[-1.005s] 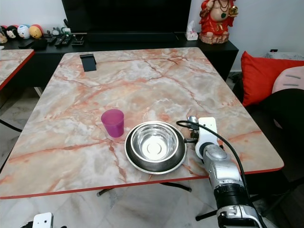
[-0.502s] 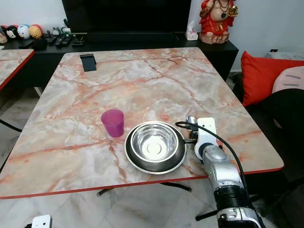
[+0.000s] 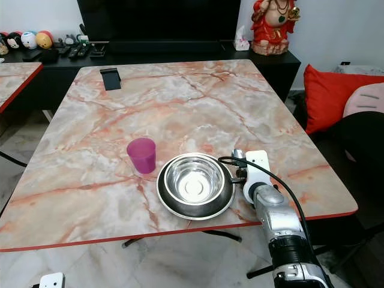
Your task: Setting the table
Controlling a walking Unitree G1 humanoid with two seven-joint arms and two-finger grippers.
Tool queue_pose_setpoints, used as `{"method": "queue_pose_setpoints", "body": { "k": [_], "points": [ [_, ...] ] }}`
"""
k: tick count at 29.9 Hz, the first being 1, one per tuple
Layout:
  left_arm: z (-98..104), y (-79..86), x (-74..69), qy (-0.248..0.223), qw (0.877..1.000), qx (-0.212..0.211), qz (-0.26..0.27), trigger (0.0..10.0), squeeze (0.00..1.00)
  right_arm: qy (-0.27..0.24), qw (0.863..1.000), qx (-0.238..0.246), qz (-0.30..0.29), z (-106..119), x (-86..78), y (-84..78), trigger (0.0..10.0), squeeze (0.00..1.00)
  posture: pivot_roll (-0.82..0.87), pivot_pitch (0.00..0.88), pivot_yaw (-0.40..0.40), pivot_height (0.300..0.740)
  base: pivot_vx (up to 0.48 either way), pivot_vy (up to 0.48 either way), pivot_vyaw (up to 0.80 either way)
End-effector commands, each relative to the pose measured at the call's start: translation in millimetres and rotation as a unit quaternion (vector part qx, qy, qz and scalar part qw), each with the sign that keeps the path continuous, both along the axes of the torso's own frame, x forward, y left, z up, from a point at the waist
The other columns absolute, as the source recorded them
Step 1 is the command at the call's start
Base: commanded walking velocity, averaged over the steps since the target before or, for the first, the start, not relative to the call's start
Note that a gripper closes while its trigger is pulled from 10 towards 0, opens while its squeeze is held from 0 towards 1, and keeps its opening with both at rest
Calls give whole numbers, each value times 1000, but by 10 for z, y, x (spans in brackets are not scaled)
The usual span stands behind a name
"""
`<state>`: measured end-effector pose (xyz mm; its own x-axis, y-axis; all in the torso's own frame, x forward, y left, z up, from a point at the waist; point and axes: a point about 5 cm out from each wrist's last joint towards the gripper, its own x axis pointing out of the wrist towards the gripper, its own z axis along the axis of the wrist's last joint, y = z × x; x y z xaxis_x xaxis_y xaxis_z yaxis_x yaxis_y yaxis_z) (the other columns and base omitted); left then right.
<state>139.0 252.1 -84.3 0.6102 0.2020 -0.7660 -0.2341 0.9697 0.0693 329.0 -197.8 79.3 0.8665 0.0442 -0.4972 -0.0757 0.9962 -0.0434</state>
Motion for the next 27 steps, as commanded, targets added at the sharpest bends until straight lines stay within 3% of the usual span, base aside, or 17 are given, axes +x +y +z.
{"method": "queue_pose_setpoints", "body": {
  "k": [1, 9, 13, 14, 15, 16, 27],
  "points": [
    [-28, 30, -91, 19, 1000, 4, -3, 10000, 0, 3, 1000, -4, -1, 5, -6, -23, 10000, 0, -38, 0, -3, 740, 0, 0, 0],
    [-30, 26, -94, 20, 1000, 4, -3, 10000, 0, 2, 1000, -6, -3, 8, -5, -33, 10000, 0, -37, 0, -2, 740, 0, 0, 0],
    [-32, 24, -96, 20, 1000, 4, -4, 10000, 0, 4, 1000, -5, -2, 4, -4, -28, 10000, 333, -36, 0, -3, 740, 0, 0, 0],
    [-32, 24, -96, 20, 1000, 4, -4, 10000, 0, 4, 1000, -5, -2, 4, -4, -28, 10000, 333, -36, 0, -3, 740, 0, 0, 0],
    [-31, 25, -94, 20, 1000, 4, -4, 10000, 0, 4, 1000, -5, -2, 5, -3, -28, 10000, 639, -35, 0, -4, 740, 0, 0, 0],
    [-31, 25, -92, 20, 1000, 4, -4, 10000, 0, 3, 1000, -5, -2, 7, -1, -28, 10000, 773, -37, 0, -2, 740, 0, 0, 0],
    [-25, 23, -75, 18, 1000, 4, -5, 10000, 0, 3, 1000, -4, -3, 8, 2, -22, 10000, 769, -38, 0, -2, 740, 0, 0, 0]
  ]
}}
